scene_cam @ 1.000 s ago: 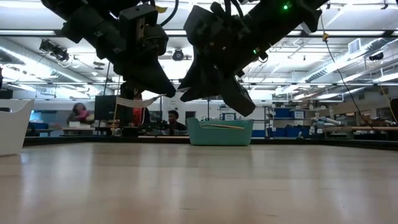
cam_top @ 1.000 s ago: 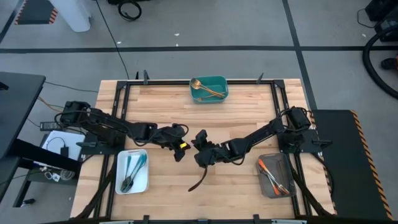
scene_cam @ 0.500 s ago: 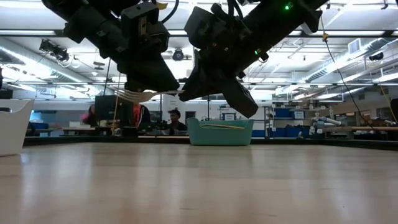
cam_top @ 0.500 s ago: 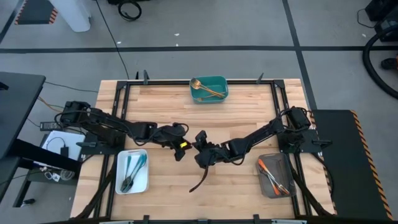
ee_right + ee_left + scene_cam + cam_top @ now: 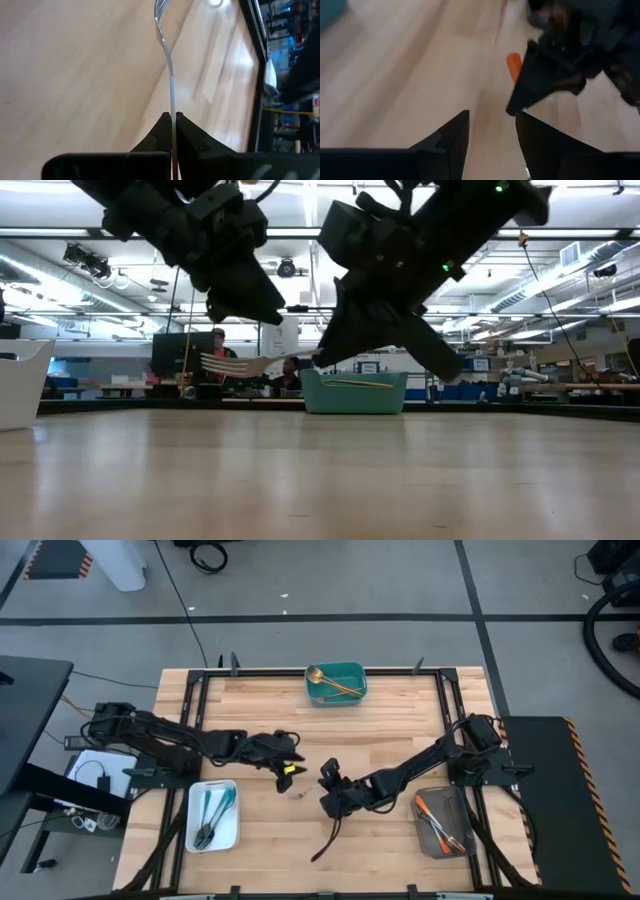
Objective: Sort silverware by color (type)
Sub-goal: Put the orange fork into the black bin
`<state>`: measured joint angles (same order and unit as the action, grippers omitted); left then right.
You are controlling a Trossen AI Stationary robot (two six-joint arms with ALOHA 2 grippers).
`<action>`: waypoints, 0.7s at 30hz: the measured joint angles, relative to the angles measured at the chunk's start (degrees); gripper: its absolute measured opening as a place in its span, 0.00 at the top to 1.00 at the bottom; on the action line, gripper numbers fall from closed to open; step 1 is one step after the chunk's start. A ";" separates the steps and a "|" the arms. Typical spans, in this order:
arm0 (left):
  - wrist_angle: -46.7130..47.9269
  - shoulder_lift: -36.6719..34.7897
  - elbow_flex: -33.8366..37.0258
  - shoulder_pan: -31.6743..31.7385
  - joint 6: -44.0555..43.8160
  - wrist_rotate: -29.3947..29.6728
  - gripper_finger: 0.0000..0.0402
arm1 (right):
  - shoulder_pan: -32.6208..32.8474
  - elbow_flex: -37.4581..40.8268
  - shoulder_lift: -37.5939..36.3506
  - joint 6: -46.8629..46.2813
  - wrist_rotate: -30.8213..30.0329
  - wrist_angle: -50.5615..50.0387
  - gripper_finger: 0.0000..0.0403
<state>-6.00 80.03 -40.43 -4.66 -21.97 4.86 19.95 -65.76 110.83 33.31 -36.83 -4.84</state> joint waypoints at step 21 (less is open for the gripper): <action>-15.84 -6.91 -0.05 3.53 33.34 13.56 0.57 | 3.52 -0.06 -8.39 -35.94 -0.16 -17.21 0.97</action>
<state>-21.83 73.12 -40.48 -1.12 11.37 18.42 23.47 -65.82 102.44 -2.63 -36.99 -22.06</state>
